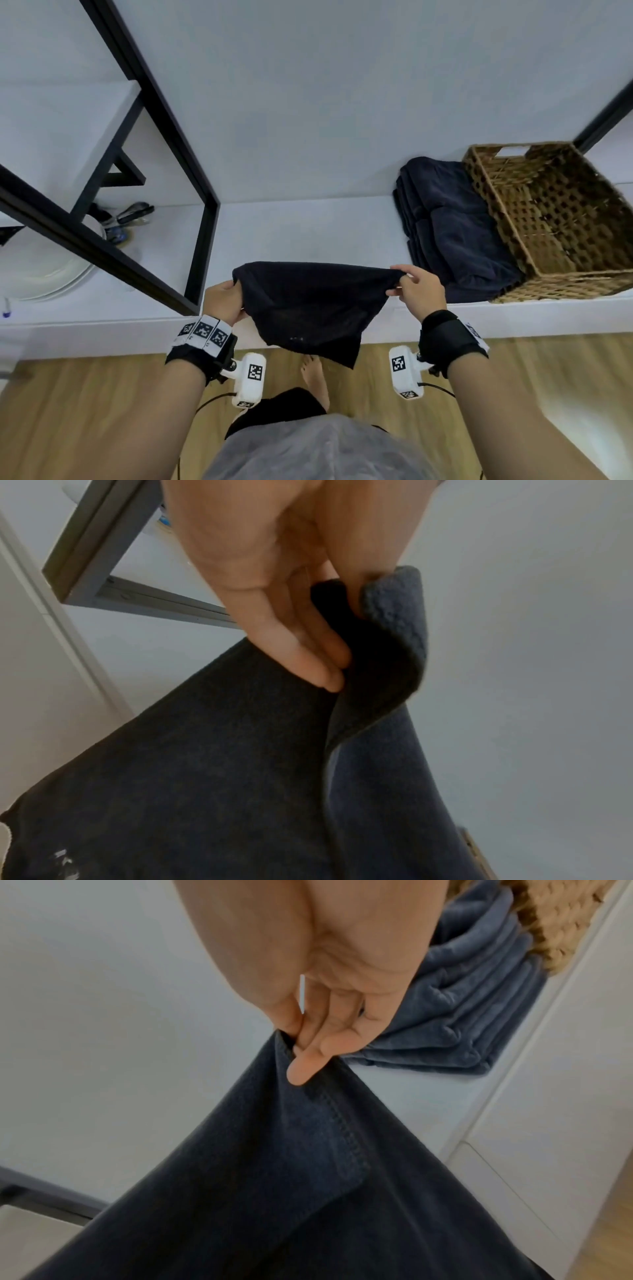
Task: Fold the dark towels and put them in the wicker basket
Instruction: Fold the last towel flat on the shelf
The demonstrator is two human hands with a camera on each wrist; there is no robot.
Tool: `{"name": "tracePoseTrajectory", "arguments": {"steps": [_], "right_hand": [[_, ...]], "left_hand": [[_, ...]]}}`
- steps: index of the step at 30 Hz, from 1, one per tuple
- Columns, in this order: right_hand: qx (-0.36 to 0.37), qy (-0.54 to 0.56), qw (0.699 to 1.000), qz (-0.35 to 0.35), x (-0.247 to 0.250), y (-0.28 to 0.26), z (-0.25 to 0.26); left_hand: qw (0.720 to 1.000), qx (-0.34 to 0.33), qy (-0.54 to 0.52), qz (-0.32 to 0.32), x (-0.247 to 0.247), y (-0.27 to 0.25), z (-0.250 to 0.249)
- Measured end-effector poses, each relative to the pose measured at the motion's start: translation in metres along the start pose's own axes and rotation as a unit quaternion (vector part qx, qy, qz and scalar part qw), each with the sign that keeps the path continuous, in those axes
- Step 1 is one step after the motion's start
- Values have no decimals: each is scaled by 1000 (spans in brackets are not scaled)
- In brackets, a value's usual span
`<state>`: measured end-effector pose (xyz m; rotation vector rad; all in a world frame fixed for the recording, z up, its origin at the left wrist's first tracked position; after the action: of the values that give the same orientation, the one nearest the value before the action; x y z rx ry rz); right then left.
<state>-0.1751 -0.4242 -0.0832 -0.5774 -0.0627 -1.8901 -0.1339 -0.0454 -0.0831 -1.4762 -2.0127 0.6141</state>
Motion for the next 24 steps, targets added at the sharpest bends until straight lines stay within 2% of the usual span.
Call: {"name": "tracePoseTrajectory", "arguments": {"steps": [6, 10, 13, 16, 24], "right_hand": [[-42, -13, 999, 11, -26, 29, -16], [-74, -45, 996, -1, -32, 67, -19], [-92, -85, 992, -19, -38, 95, -17], [-114, -80, 990, -24, -52, 122, -17], [-178, -133, 975, 15, -86, 177, -37]], "left_hand": [[996, 18, 69, -50, -1, 43, -3], [994, 60, 73, -48, -16, 73, -18], [988, 106, 89, -74, -25, 95, -30], [982, 117, 119, -87, -34, 122, -38], [984, 153, 88, 4, -52, 182, -27]]}}
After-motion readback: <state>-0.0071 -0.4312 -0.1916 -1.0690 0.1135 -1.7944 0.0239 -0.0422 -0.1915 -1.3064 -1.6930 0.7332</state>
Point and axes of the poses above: each hand's wrist, its own y-axis towards the middle knuckle, its own x-axis out of the back of the hand, z = x × y, the point moved 6 cm from there along y, towards the middle knuckle, and after that the axes turned 7 degrees about x, right-handed, at the moved point
